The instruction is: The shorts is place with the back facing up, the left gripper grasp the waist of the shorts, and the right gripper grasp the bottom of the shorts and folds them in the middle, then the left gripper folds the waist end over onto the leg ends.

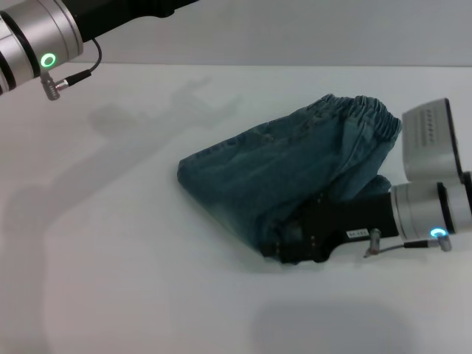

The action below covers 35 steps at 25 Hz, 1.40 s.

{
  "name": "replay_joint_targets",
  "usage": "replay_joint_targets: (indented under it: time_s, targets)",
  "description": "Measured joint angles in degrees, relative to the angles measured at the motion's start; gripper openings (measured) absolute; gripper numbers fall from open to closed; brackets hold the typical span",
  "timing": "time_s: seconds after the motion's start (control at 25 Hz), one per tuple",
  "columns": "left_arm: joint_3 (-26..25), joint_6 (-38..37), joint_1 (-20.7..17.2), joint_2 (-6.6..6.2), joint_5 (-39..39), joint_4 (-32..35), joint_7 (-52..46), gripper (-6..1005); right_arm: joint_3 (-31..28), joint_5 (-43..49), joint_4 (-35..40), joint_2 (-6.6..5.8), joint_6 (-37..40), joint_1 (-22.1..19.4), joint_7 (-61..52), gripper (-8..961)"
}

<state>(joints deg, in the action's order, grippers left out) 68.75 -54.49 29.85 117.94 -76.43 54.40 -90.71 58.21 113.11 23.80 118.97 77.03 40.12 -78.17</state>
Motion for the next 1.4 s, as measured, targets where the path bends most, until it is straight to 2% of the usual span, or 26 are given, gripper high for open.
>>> replay_joint_targets:
  time_s: [0.56, 0.76, 0.92, 1.12, 1.24, 1.4]
  targets:
    - [-0.1, 0.0, 0.2, -0.02, 0.0, -1.1, 0.3, 852, 0.6, -0.1, -2.9, 0.44, -10.8, 7.7, -3.5, 567]
    - [-0.2, 0.0, 0.4, 0.03, 0.1, -1.5, 0.7, 852, 0.6, -0.1, -2.6, 0.35, -8.5, 8.0, -3.6, 568]
    - [-0.2, 0.0, 0.3, 0.05, 0.4, -1.5, 0.7, 852, 0.7, -0.1, 0.9, 0.01, -0.4, 5.0, -3.5, 568]
    - [-0.1, 0.0, 0.3, 0.07, 0.5, -1.5, 0.7, 852, 0.2, -3.5, 11.0, -0.07, 7.7, -4.1, -1.5, 568]
    - [0.1, 0.0, 0.4, 0.09, 0.5, -1.5, 0.7, 852, -0.1, -11.1, 14.6, -0.34, 8.5, -9.6, 1.7, 567]
    - [0.4, 0.0, 0.7, 0.19, 0.5, -1.6, 0.7, 852, -1.8, -19.1, 15.8, -0.32, 4.6, -13.3, 5.6, 567]
